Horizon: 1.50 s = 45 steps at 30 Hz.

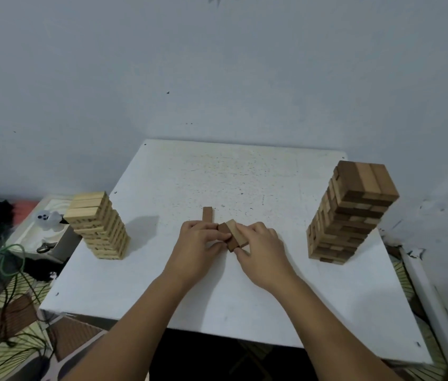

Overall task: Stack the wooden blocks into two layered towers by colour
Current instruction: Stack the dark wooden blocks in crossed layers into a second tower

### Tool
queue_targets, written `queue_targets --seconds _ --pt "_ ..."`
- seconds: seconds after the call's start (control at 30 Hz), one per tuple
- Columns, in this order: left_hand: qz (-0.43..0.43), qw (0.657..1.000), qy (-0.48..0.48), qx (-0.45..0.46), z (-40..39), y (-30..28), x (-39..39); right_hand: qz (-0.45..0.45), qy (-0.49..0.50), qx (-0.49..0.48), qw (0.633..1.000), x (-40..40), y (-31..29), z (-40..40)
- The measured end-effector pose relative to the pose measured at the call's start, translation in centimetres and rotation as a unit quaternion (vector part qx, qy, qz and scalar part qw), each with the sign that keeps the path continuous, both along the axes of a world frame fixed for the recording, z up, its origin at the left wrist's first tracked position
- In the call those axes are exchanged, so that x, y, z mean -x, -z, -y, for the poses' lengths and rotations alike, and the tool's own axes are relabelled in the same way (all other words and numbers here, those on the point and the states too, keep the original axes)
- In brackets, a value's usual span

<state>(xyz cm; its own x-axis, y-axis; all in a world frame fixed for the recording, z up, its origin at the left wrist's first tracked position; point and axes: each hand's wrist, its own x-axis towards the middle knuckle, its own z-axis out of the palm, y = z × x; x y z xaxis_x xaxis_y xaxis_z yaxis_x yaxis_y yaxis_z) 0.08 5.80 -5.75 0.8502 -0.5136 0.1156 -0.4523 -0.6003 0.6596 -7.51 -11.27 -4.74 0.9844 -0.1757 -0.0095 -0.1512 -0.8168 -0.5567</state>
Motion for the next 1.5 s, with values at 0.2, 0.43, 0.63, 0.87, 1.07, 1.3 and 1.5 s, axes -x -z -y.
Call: queue_targets --seconds 0.2,0.43,0.63,0.87,1.07,1.3,1.5 --pt "0.049 0.998 0.043 0.021 -1.6 0.9 3.1 -0.002 -0.028 -0.041 0.999 3.0 0.8 1.2" --pt "0.033 0.998 -0.009 0.061 -2.1 1.6 4.4 0.072 0.023 -0.063 0.995 3.7 2.6 0.8" --pt "-0.010 0.998 -0.047 0.051 -1.9 1.4 4.0 0.086 0.037 -0.072 0.993 3.6 2.6 0.7" --pt "-0.012 0.997 -0.063 0.053 -1.8 1.4 3.7 0.094 0.050 -0.097 0.990 3.7 2.3 0.7" --pt "0.006 0.996 -0.065 0.067 -2.0 1.4 3.8 0.098 0.062 -0.109 0.987 3.7 2.4 0.7" --pt "0.001 0.995 -0.072 0.076 -1.9 1.2 3.9 0.109 0.068 -0.109 0.986 3.8 2.6 0.7" --pt "-0.027 0.991 -0.092 0.094 -1.7 0.8 4.0 0.113 0.070 -0.114 0.985 3.8 2.5 0.7"
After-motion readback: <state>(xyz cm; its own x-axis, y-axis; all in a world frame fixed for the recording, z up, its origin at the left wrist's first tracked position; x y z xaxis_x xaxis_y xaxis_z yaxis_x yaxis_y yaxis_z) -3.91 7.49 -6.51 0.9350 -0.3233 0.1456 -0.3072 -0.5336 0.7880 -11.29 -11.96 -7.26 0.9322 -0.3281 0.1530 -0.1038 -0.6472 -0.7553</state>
